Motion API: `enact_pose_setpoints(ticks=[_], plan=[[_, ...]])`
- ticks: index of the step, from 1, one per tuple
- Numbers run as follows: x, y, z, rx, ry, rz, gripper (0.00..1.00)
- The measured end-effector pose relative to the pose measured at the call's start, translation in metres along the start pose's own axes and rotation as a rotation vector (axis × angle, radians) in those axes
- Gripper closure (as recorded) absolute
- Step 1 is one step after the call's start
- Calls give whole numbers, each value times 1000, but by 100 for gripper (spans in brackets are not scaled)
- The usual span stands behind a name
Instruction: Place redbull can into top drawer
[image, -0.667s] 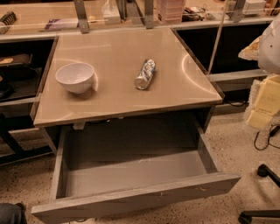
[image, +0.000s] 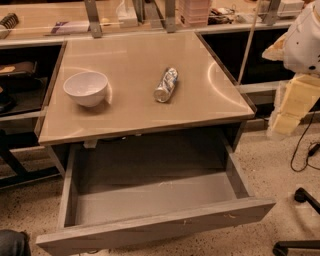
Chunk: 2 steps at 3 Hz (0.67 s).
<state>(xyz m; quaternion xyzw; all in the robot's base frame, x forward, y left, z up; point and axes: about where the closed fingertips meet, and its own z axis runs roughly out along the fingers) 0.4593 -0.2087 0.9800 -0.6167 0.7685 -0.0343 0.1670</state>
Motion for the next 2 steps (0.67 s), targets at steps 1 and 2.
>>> enact_pose_setpoints(ticks=[1,2], plan=[[-15,-23,11,-12,-10,-45,0],[-35,-48,26,-26,-23,-98,0]])
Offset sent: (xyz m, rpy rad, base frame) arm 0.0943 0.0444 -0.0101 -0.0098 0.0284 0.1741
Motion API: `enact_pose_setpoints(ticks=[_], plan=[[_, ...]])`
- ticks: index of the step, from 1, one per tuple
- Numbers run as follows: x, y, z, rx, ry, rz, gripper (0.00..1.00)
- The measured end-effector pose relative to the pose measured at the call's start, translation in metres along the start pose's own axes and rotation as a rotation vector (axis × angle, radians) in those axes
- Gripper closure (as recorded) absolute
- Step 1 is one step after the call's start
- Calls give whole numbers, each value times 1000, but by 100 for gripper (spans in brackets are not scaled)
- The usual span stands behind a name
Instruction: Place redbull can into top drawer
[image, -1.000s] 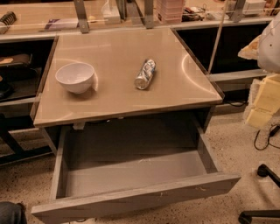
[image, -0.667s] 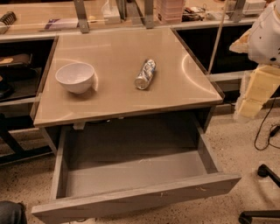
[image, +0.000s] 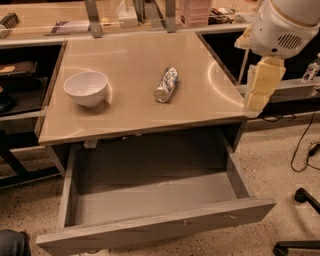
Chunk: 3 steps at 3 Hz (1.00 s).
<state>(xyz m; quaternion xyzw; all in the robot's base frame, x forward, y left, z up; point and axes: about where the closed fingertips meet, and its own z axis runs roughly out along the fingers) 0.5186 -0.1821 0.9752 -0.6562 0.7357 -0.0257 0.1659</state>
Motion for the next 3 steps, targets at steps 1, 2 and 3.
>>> enact_pose_setpoints(ticks=[1,2,3], plan=[[-21,-27,16,-13,-9,-65,0],[-39,-53,33,-24,-19,-130,0],[-57,-78,53,-37,-31,-190,0]])
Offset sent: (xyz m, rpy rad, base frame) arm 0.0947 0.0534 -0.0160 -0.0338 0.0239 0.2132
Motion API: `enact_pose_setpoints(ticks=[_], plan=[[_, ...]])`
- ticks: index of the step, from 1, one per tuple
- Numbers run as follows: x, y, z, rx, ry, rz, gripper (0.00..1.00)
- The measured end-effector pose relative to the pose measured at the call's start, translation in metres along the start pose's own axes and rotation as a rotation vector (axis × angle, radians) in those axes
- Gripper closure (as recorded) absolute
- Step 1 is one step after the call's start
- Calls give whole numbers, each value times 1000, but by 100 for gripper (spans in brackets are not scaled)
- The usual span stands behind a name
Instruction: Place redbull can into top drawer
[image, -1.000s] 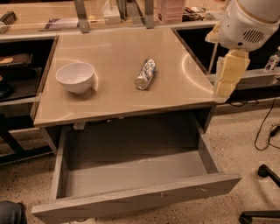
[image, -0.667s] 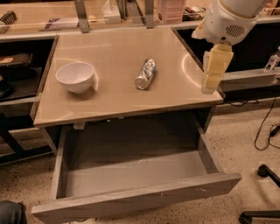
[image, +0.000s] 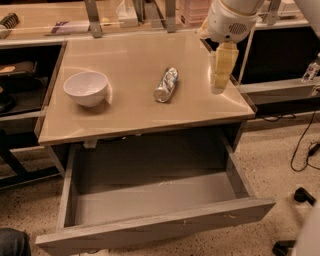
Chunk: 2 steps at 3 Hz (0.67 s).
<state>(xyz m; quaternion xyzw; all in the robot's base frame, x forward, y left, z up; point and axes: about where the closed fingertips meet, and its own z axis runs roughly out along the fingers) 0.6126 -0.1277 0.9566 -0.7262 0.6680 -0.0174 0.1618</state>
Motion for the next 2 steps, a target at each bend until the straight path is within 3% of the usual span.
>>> enact_pose_setpoints(ticks=[2], plan=[[-14,-39,45,-37,11,-112,0]])
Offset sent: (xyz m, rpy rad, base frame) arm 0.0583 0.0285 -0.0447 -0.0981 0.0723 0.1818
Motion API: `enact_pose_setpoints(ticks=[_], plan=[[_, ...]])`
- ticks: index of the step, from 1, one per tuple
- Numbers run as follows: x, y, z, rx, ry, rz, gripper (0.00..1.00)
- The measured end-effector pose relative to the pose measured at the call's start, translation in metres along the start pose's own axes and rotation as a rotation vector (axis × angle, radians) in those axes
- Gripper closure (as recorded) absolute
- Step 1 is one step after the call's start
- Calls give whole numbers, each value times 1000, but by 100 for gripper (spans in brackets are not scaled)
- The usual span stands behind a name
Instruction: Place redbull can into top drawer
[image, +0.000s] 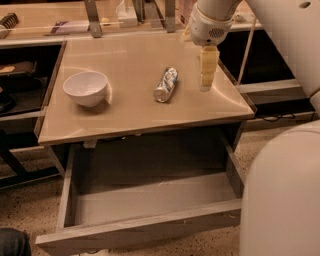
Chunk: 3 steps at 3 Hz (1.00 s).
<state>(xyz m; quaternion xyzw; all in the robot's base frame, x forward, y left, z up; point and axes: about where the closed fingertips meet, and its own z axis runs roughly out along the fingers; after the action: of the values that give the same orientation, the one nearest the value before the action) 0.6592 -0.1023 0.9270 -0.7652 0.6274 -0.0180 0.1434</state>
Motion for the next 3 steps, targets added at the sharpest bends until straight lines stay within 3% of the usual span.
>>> enact_pose_setpoints(ticks=[3], plan=[[-26,-35,43,-38,17,-143,0]])
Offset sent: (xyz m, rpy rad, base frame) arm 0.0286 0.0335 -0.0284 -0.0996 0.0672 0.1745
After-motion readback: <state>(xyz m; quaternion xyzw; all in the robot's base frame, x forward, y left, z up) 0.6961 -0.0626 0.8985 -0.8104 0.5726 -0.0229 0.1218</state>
